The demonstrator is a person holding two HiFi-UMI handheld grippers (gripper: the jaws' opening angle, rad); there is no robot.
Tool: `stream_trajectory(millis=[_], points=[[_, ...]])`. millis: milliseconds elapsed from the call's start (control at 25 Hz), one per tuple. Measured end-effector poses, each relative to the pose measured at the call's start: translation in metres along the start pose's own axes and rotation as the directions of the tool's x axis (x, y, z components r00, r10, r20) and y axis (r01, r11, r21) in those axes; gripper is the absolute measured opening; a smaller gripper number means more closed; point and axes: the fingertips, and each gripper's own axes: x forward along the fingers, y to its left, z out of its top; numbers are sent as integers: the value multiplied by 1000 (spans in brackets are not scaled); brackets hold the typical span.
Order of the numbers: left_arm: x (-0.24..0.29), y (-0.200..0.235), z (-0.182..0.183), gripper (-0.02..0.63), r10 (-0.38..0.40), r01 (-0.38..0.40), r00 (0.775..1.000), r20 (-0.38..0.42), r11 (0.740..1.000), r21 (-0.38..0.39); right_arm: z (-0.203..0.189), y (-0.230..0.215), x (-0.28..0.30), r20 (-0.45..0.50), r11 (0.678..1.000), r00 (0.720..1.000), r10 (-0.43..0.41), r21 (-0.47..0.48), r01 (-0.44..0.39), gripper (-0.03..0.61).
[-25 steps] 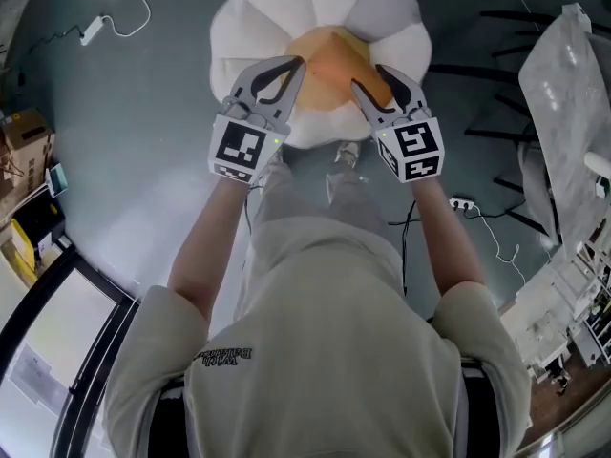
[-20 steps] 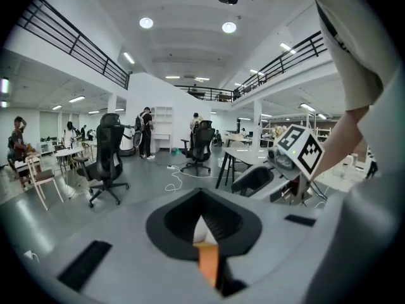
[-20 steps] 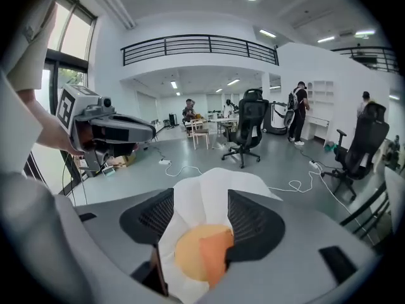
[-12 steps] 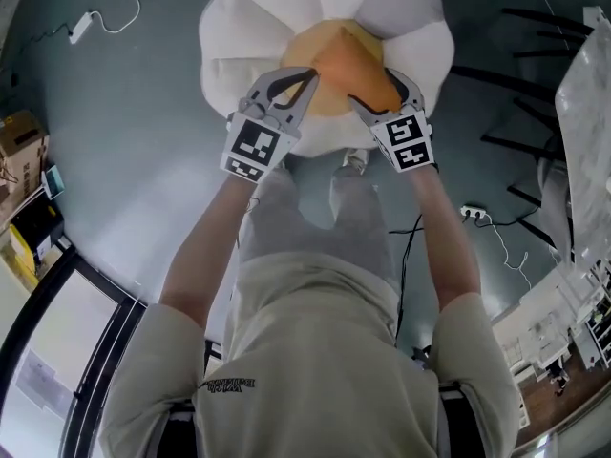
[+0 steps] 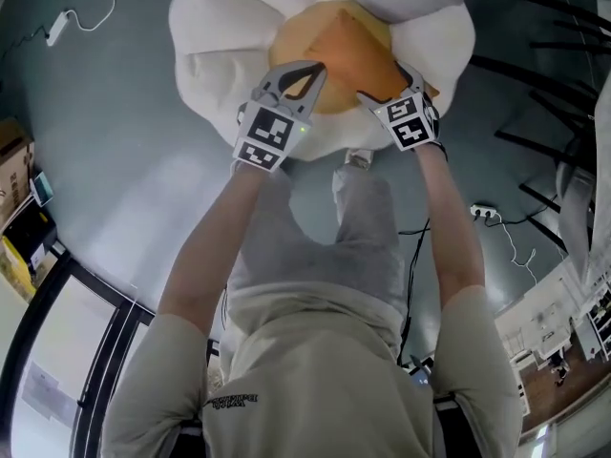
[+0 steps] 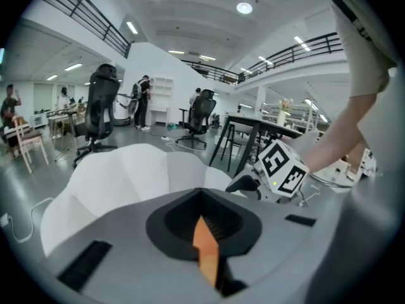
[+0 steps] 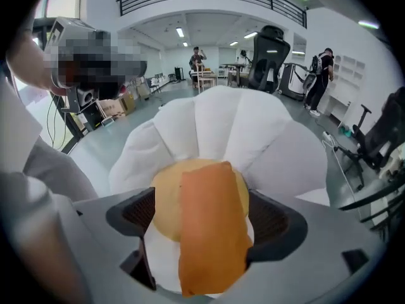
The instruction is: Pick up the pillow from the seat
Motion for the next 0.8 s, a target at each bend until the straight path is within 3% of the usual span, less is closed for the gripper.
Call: stream_trajectory(millis=[120, 240, 480, 680, 800], points=[[20, 10, -32, 9, 54, -52, 998, 11, 994, -96, -32, -14, 28, -46, 999, 999, 13, 36, -11, 460], [43, 10, -69, 9, 52, -54, 998, -21, 992, -111, -59, -24, 50, -100, 1000, 995, -1, -7, 1, 468], [81, -6, -130, 9, -59, 53, 995, -85, 996, -70, -84, -32, 85, -146, 995, 989, -23, -101, 8, 468], [106, -22, -166, 9, -157, 148, 976, -153, 987, -69, -94, -32, 104, -147, 997, 989, 10, -79, -22, 485], [118, -32, -182, 9, -208, 207, 957, -204, 978, -26, -99, -36, 111, -151, 998, 988, 13, -64, -23, 489]])
